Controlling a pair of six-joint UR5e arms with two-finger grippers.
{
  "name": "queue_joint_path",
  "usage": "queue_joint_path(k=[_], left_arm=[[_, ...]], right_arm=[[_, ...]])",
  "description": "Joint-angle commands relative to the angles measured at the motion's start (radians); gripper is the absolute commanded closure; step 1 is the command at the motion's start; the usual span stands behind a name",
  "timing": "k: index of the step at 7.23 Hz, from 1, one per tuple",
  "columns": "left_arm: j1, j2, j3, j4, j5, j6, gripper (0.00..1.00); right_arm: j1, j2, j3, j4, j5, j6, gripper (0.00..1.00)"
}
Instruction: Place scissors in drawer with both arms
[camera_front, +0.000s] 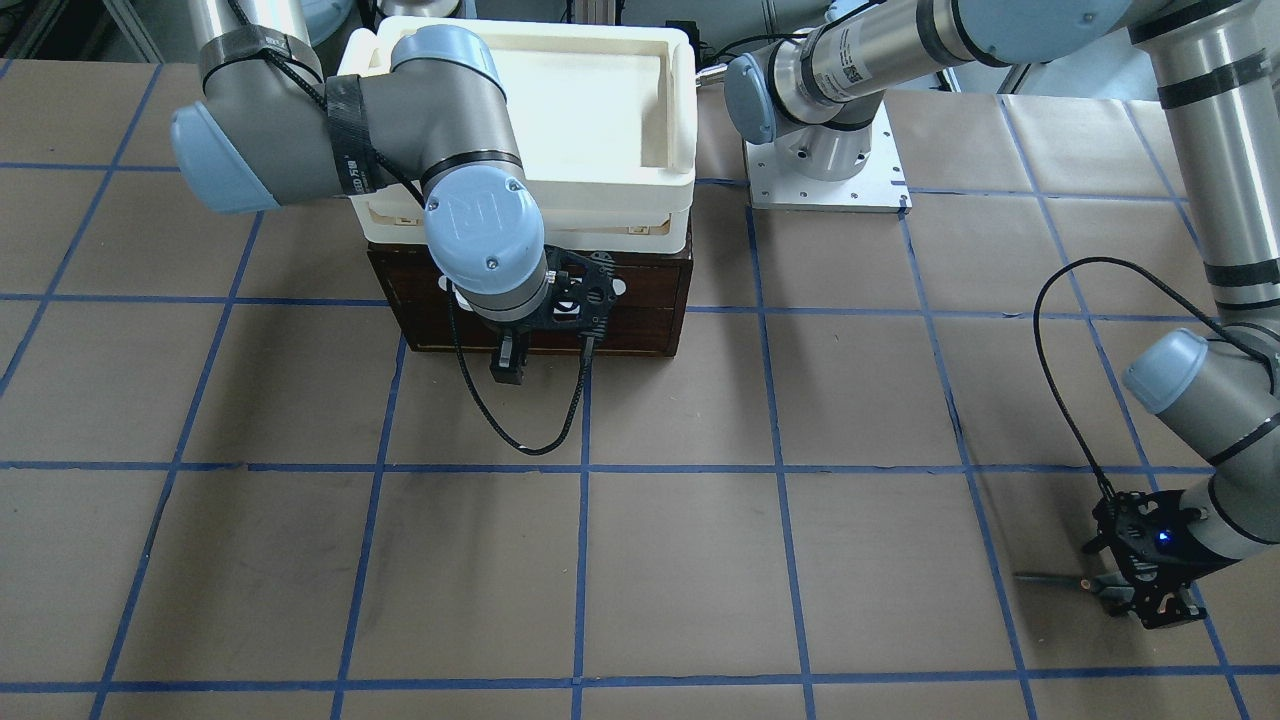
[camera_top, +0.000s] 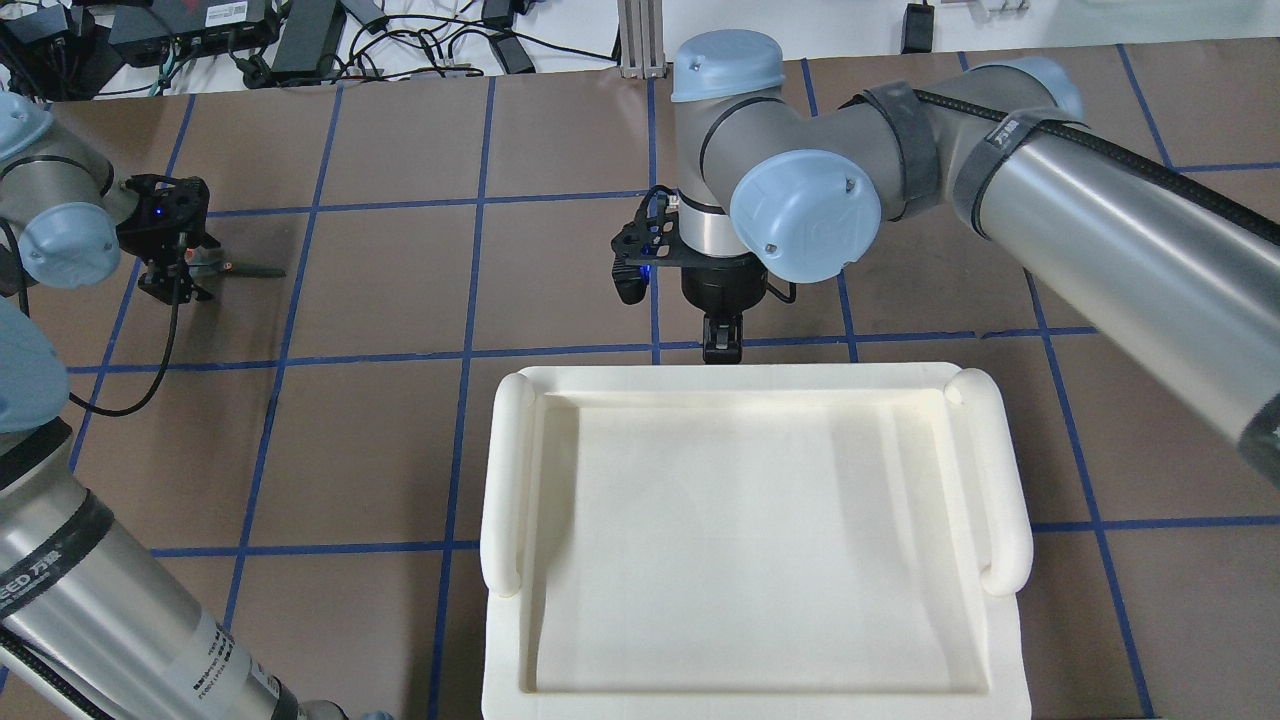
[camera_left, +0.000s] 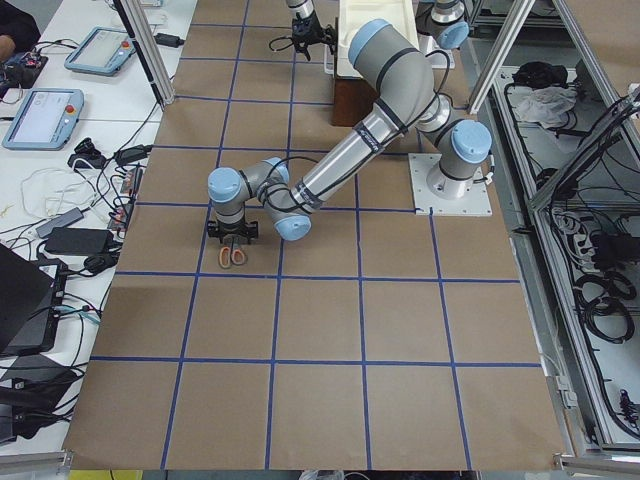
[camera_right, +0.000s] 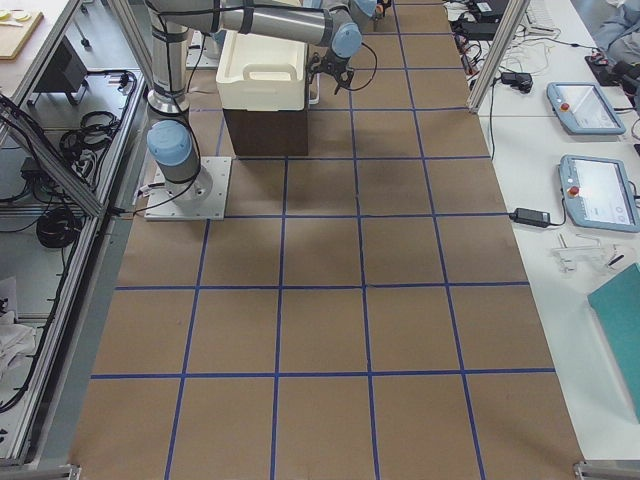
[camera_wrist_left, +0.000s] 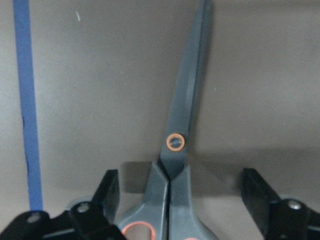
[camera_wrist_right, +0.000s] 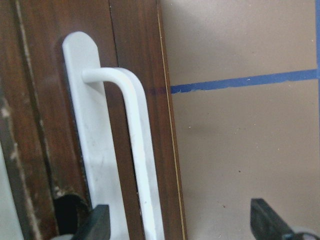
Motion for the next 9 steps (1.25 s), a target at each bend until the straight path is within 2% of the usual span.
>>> queue_joint_path(k=[1, 2, 3, 7, 9], left_arm=[[0.0, -0.004, 0.0, 0.005, 0.001, 0.005, 0.29], [0.0, -0.004, 0.002, 0.011, 0.008, 0.024, 0.76], [-0.006, -0.003, 0.002, 0.017, 0.011, 0.033, 1.0], [-0.032, 0.037, 0.008, -0.015, 0.037, 0.039, 1.0], [-0.066, 0.115, 0.008, -0.113, 0.037, 0.038, 1.0]], right_arm=[[0.0, 0.002, 0.0, -0.009, 0.0, 0.0, 0.0], [0.0, 0.001, -0.003, -0.009, -0.001, 0.002, 0.0], [0.0, 0.001, -0.007, -0.008, 0.0, 0.003, 0.0], [0.0, 0.004, -0.016, -0.012, 0.002, 0.009, 0.0], [-0.001, 0.028, -0.039, -0.014, 0.014, 0.029, 0.0]])
